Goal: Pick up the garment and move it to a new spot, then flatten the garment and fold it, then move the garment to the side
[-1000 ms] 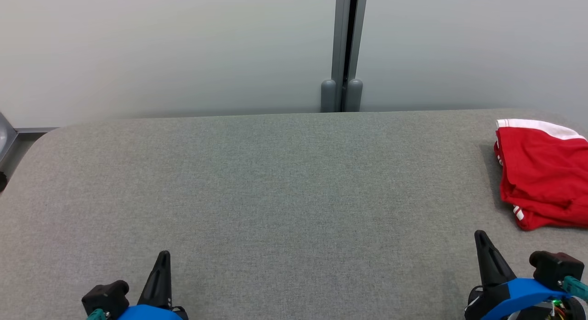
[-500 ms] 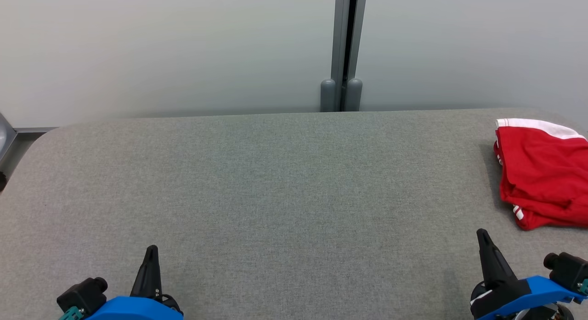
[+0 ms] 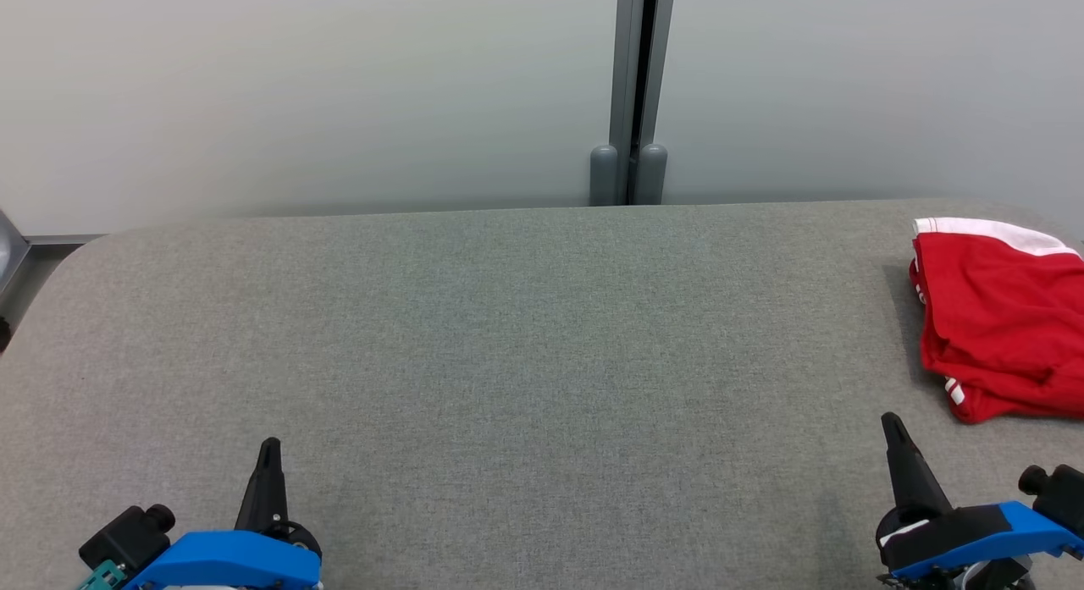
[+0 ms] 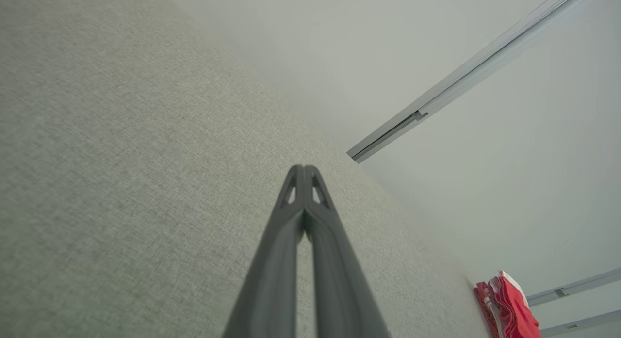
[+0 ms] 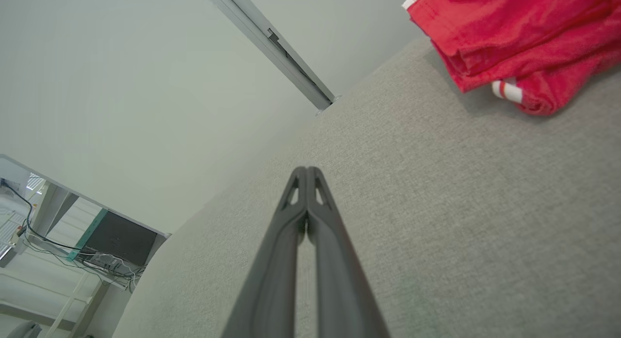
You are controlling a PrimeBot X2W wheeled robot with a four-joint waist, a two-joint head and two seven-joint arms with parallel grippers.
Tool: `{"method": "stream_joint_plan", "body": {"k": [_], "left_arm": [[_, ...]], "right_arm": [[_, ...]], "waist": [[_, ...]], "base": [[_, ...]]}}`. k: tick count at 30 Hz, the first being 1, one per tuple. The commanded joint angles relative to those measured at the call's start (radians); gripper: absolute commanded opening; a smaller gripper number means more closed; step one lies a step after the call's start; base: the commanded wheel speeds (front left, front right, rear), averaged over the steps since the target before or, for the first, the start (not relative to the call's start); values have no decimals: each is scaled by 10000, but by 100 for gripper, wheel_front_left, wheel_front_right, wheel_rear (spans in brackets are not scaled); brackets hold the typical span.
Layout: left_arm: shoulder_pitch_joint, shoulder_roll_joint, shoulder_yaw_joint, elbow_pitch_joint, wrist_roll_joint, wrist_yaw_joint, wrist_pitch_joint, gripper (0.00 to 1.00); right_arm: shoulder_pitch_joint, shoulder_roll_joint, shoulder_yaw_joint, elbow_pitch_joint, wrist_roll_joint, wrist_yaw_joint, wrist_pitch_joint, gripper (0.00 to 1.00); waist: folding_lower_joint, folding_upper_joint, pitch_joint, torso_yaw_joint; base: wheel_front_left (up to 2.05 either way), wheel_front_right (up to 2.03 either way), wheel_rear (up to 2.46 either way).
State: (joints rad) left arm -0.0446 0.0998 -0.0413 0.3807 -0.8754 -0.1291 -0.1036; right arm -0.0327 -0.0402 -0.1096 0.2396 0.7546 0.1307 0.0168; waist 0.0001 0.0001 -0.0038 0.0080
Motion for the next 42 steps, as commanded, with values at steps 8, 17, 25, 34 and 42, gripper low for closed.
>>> {"method": "stream_joint_plan", "body": {"k": [8, 17, 25, 34, 42], "left_arm": [[-365, -28, 280, -332, -1064, -10, 308, 0], [-410, -103, 489, -495, -2012, -12, 595, 0], [-463, -165, 637, -625, -2783, -13, 829, 0], [-514, -219, 820, -764, -3588, -15, 1070, 0], [-535, -267, 940, -877, -4253, -17, 1271, 0]], "right_arm": [[-371, -74, -24, -105, 1263, 0, 134, 0], [-432, -84, -30, -83, 2360, 1, 261, 0], [-501, -92, -34, -65, 3270, 1, 363, 0], [-554, -100, -39, -46, 4191, 1, 477, 0], [-593, -107, -42, -29, 4967, 1, 568, 0]], "waist": [[-1, -1, 6, -7], [-1, -1, 13, -15], [-1, -1, 19, -22], [-1, -1, 26, -30], [-1, -1, 32, -37]], "base": [[0, 0, 0], [0, 0, 0], [0, 0, 0], [0, 0, 0], [0, 0, 0]]}}
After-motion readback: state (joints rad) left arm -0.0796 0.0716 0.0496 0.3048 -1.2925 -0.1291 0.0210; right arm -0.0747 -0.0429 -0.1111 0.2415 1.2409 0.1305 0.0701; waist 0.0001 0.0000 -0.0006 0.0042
